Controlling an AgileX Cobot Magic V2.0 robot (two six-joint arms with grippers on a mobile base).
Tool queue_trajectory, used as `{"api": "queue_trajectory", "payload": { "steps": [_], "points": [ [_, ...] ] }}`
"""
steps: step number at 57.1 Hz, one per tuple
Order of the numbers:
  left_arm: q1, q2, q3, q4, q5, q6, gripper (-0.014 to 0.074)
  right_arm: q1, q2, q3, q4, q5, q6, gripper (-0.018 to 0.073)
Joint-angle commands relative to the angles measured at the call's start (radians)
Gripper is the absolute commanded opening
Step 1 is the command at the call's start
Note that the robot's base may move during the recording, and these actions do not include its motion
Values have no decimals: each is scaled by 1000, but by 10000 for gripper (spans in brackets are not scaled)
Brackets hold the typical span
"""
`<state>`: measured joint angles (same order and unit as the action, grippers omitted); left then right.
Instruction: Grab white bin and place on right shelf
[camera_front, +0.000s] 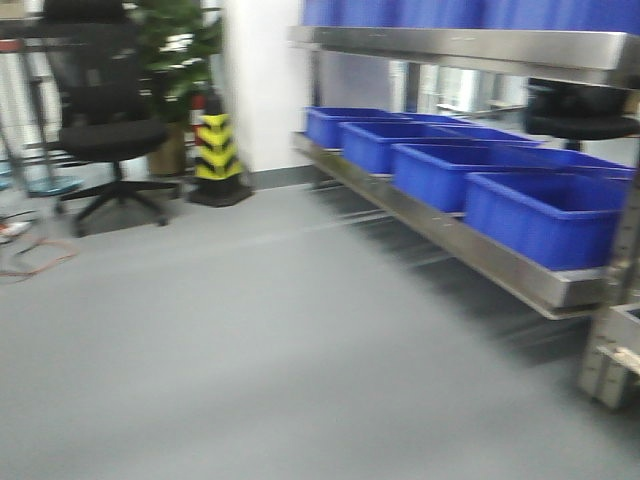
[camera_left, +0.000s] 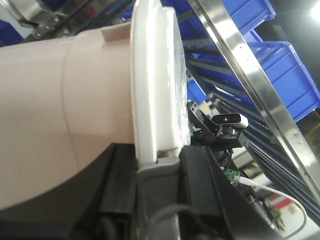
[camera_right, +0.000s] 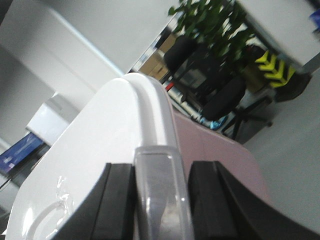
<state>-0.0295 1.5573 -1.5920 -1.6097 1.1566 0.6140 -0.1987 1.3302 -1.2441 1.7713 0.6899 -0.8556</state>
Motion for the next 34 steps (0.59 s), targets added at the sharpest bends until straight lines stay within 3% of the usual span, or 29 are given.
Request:
{"api": "queue_trajectory", "payload": {
  "steps": [1, 34],
  "points": [
    [-24, -53, -40, -118, 172, 19, -127, 12, -39, -38, 139, 52, -5, 64],
    [-24, -53, -40, -118, 172, 19, -127, 12, -39, -38, 139, 52, -5, 64]
  ]
}}
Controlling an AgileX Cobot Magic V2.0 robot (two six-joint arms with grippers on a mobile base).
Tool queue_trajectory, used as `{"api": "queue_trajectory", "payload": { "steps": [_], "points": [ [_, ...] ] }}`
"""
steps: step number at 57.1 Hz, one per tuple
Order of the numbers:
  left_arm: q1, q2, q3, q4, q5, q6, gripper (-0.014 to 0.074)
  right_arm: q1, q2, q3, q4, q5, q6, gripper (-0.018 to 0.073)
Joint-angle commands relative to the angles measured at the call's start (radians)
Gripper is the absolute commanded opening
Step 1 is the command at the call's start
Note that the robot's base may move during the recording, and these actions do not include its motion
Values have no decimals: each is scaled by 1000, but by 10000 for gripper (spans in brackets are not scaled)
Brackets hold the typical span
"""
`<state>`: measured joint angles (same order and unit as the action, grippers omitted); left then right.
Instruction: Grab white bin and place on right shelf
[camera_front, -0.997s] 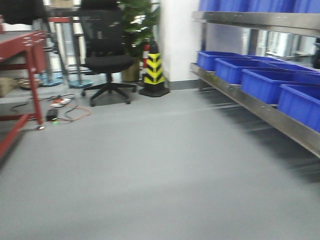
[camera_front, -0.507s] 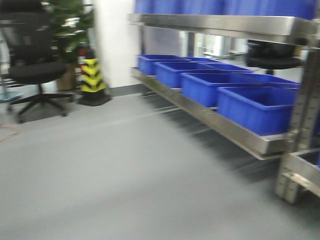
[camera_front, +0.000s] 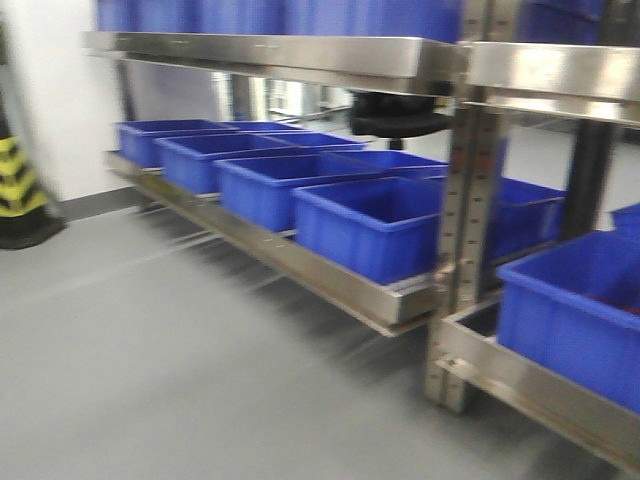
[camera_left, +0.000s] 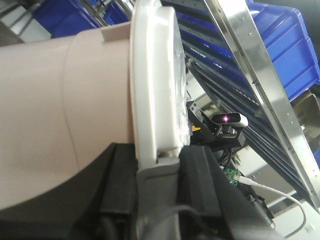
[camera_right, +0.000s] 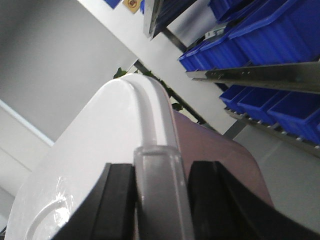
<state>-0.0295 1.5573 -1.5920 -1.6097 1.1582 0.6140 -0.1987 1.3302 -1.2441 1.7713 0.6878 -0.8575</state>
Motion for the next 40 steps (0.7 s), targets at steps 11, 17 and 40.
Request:
{"api": "queue_trajectory", "payload": {
  "steps": [11, 17, 40],
  "points": [
    [-24, -53, -40, -118, 170, 19, -127, 12, -39, -38, 139, 54, -4, 64],
    [-24, -53, -40, -118, 170, 19, -127, 12, -39, -38, 139, 54, -4, 64],
    [-24, -53, -40, -118, 169, 19, -127, 12, -39, -38, 139, 51, -4, 64]
  ]
}}
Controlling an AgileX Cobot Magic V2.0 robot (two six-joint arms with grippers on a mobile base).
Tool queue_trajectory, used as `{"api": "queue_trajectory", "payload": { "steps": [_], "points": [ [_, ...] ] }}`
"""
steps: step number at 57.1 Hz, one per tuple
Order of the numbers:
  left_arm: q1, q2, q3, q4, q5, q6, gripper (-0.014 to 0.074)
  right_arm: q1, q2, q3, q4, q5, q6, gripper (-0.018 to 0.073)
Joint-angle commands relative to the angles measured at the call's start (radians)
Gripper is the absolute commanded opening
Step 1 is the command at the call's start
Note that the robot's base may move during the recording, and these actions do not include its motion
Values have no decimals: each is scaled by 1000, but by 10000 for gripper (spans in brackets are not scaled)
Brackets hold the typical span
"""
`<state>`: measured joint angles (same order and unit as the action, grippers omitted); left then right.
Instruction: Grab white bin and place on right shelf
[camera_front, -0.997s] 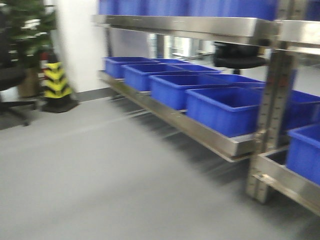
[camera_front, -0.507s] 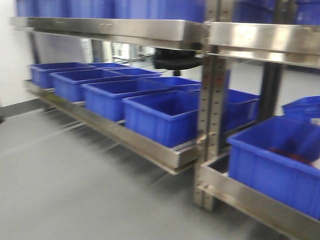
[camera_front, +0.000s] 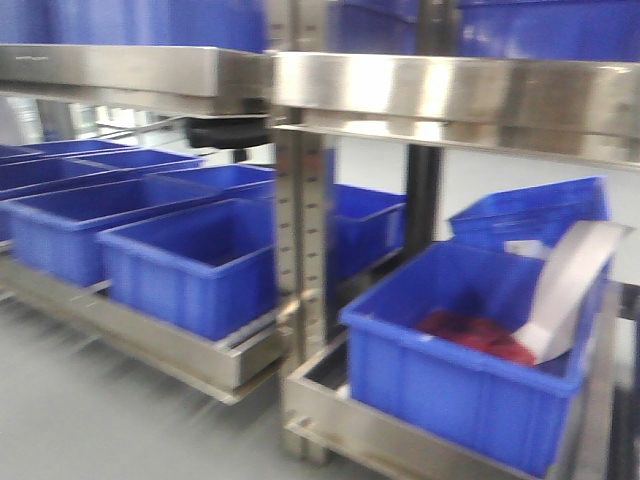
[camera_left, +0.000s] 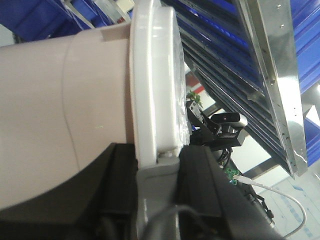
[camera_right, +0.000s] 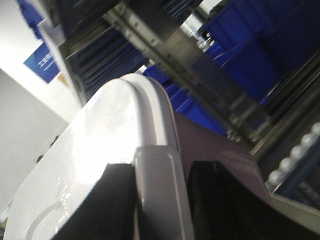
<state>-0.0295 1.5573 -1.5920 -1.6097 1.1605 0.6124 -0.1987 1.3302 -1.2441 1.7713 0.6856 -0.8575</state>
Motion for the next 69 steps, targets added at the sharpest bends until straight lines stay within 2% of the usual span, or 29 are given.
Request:
{"api": "queue_trajectory", "payload": {
  "steps": [1, 69],
  "points": [
    [-24, -53, -40, -118, 167, 21, -127, 12, -39, -38, 139, 53, -4, 64],
    [-24, -53, -40, -118, 166, 21, -127, 12, -38, -38, 139, 53, -4, 64]
  ]
}}
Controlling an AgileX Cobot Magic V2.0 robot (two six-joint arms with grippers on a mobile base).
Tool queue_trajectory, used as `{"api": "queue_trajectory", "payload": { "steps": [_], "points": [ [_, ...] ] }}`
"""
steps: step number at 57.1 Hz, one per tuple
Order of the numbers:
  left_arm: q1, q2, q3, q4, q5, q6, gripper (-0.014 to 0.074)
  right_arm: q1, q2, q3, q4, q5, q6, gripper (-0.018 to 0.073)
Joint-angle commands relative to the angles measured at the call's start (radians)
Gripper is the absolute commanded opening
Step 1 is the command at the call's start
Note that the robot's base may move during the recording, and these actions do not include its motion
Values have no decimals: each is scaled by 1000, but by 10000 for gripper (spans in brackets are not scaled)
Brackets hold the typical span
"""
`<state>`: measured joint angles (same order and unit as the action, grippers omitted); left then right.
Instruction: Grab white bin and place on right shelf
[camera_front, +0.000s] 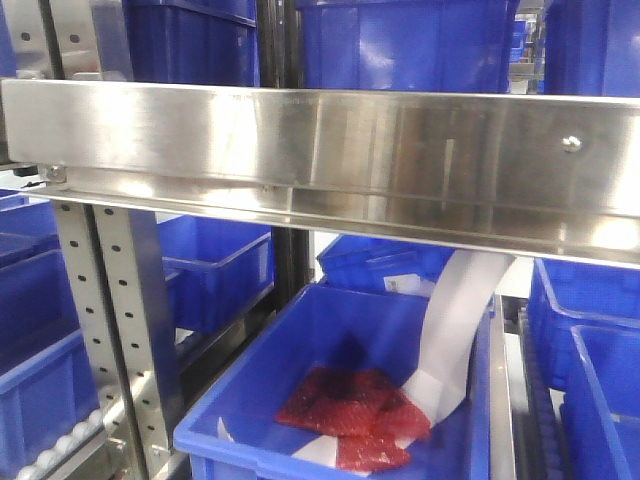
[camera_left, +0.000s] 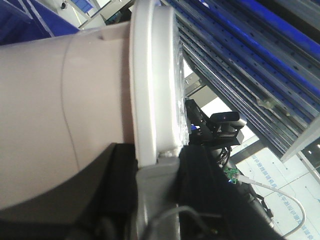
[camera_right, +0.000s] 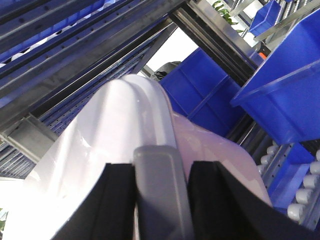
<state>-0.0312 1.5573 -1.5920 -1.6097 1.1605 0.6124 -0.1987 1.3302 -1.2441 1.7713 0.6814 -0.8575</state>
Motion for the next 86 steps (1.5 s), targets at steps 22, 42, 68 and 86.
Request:
{"api": "queue_trajectory", "payload": {
  "steps": [22, 42, 68, 86],
  "points": [
    [-22, -53, -40, -118, 166, 21, -127, 12, -38, -38, 139, 57, -4, 64],
    [-22, -53, -40, -118, 166, 21, -127, 12, -38, -38, 139, 57, -4, 64],
    [-22, -53, -40, -118, 166, 21, -127, 12, -38, -38, 139, 57, -4, 64],
    [-22, -53, -40, -118, 154, 21, -127, 12, -38, -38, 139, 57, -4, 64]
  ]
}}
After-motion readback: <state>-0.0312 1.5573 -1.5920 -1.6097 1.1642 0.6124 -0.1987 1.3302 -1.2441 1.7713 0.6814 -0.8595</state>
